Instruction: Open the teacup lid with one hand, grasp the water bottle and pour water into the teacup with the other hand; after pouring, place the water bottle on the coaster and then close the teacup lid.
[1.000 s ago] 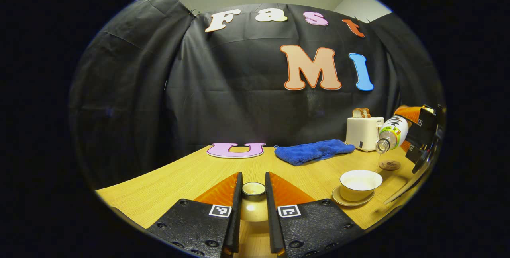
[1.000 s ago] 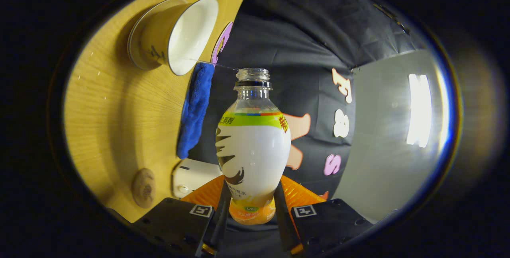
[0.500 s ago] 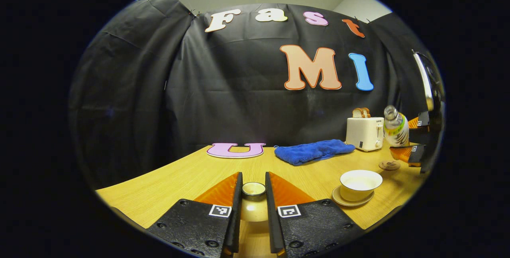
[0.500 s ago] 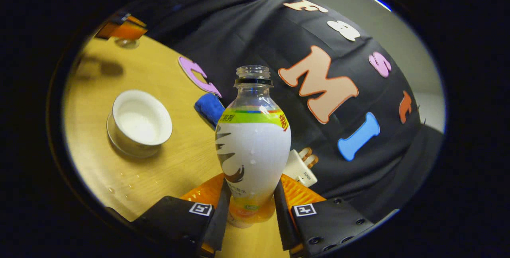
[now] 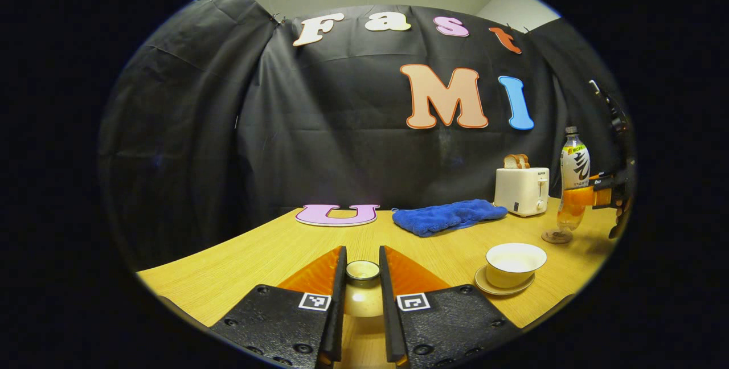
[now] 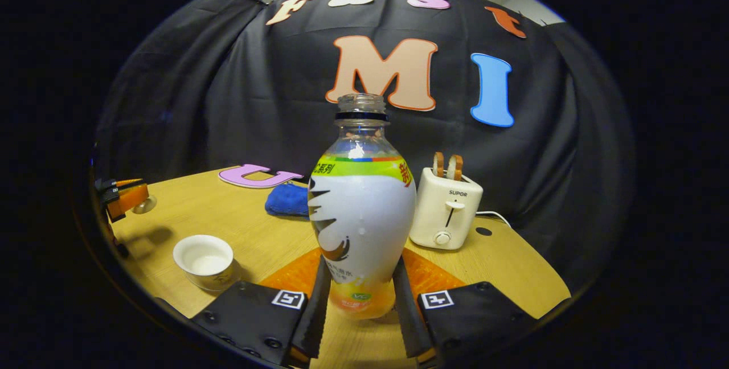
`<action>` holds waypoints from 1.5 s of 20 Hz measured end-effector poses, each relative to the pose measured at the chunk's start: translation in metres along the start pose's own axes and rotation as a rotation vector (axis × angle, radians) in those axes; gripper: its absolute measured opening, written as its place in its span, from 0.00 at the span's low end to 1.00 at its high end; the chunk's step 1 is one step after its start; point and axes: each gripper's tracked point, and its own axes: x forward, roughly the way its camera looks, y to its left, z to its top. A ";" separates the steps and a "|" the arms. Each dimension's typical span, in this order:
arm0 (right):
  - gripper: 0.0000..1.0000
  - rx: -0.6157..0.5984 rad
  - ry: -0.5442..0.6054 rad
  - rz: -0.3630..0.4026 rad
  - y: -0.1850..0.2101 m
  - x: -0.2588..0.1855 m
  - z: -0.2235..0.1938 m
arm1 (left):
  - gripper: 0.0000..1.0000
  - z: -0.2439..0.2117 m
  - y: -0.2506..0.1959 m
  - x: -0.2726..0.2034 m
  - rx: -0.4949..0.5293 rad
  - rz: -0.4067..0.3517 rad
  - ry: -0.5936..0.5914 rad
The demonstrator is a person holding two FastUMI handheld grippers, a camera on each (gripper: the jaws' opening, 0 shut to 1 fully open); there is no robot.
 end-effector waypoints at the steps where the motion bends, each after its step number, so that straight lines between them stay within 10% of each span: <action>1: 0.60 0.020 -0.005 -0.010 -0.009 0.004 -0.005 | 0.27 0.000 0.000 0.000 0.000 0.000 0.000; 15: 0.59 0.223 0.036 -0.068 -0.056 0.033 -0.044 | 0.27 0.000 -0.001 0.000 0.000 0.000 0.000; 30: 0.96 0.189 0.021 -0.035 -0.052 0.031 -0.046 | 0.27 0.000 -0.001 0.001 0.000 0.000 0.000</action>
